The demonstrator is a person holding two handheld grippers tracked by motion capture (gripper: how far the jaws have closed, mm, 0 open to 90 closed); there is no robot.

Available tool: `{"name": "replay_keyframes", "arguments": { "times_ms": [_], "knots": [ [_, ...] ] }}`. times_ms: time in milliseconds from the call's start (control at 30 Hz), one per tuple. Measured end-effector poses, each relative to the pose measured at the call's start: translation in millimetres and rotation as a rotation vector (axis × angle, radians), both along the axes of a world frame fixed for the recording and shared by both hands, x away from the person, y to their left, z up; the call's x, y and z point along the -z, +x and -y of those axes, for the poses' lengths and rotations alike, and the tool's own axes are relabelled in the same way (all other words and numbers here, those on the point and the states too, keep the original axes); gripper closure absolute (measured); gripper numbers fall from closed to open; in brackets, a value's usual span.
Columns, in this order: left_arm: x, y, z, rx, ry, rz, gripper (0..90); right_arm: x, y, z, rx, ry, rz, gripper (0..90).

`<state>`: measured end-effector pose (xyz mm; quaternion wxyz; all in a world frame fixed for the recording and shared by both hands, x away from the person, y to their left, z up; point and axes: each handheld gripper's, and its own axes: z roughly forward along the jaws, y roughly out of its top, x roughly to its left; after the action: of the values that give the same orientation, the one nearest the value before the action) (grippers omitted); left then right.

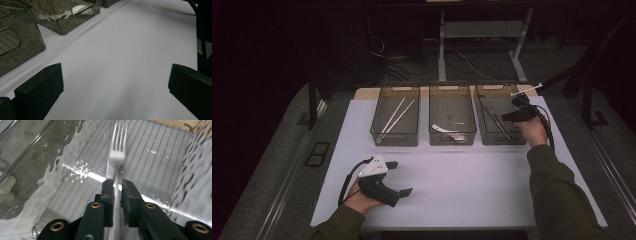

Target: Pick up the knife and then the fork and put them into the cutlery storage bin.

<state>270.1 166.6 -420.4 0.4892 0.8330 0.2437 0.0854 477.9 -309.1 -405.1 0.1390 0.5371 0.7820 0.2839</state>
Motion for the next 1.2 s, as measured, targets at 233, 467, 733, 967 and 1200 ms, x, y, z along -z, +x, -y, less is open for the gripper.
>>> {"name": "replay_keyframes", "arguments": {
  "times_ms": [233,467,733,967,1200],
  "knots": [
    [-0.4,1.7,-0.3,-0.005,0.000,0.005,0.0,-1.5,-0.1,1.0,0.008,0.045,0.014,63.9],
    [-1.7,7.1,0.6,-0.004,0.003,0.009,0.0,-3.7,-0.5,3.1,0.016,0.098,0.045,44.0],
    [-1.9,11.9,-0.3,-0.014,-0.001,0.008,0.0,-18.8,-9.5,11.6,-0.010,0.181,0.096,35.1],
    [-1.2,12.7,0.1,-0.015,0.001,0.007,0.0,-32.5,-29.0,15.0,-0.077,0.247,0.160,34.7],
    [-0.1,12.8,1.0,-0.013,0.001,0.004,0.0,-38.7,-52.4,17.0,-0.147,0.269,0.201,31.0]
  ]
}}
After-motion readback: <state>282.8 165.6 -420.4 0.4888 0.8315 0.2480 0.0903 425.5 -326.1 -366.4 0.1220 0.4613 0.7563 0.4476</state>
